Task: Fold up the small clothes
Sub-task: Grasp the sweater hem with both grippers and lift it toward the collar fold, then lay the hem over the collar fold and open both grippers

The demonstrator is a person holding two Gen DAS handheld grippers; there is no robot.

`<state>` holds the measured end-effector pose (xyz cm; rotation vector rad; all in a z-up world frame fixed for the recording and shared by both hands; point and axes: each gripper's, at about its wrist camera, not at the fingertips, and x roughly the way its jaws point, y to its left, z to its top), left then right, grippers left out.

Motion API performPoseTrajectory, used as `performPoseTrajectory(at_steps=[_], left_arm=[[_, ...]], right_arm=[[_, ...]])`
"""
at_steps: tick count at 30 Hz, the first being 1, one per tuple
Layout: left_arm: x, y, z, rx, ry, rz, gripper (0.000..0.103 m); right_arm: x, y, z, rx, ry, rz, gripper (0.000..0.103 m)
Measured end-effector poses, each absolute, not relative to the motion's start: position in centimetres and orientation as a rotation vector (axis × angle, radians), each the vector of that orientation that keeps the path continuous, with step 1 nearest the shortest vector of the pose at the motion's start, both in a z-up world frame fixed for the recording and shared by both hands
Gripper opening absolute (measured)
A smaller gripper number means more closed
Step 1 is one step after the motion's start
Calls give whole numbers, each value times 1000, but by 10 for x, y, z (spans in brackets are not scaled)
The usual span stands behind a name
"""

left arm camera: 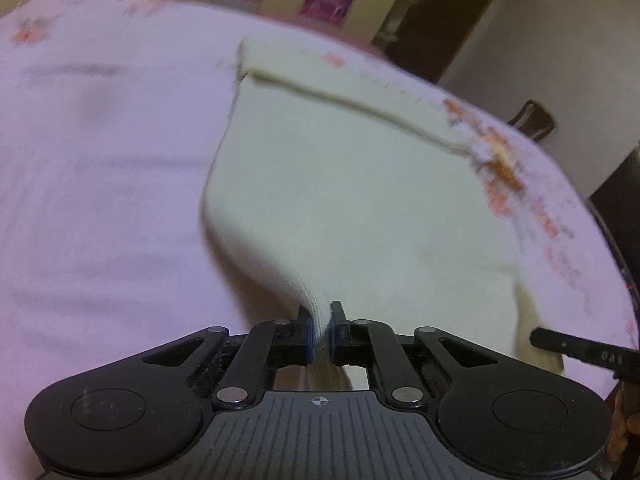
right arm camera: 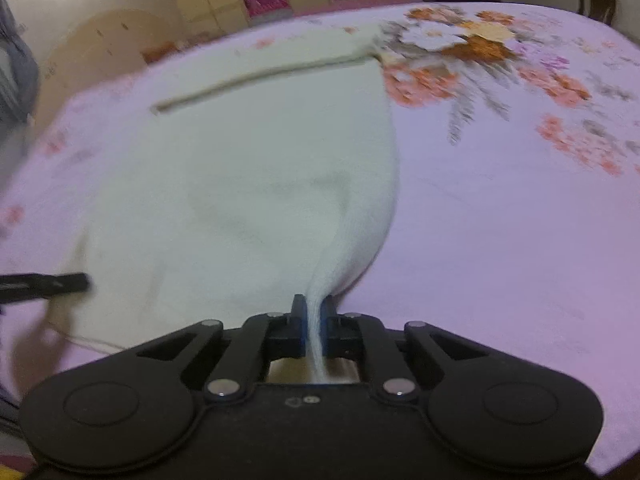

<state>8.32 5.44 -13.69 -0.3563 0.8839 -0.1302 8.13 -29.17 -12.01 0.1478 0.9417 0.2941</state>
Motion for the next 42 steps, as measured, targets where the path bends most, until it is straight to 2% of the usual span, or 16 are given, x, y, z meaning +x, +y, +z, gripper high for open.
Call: performPoseTrajectory(at_steps=[9, 19, 29, 36, 38, 39, 41, 42], left_arm=[[156, 52, -102, -346, 758, -183, 8], [270, 61, -98, -423, 608, -109, 8], [393, 64, -134, -463, 587, -22, 8], [451, 75, -153, -463, 643, 107, 8], [462, 76, -156, -461, 688, 108, 9], [464, 77, -156, -468, 695, 106, 14], [464, 79, -153, -476, 677, 93, 47], [462, 79, -151, -467, 656, 107, 89]], right_arm=[[130, -287, -75, 200, 787, 359, 7], [246, -282, -65, 220, 663, 328, 7], [374, -272, -98, 238, 651, 305, 7], [442, -294, -135, 397, 763, 237, 7], [453, -297, -138, 410, 787, 240, 10], [457, -297, -139, 415, 791, 244, 12], [459, -303, -134, 435, 756, 237, 27], [459, -305, -132, 429, 736, 223, 32]])
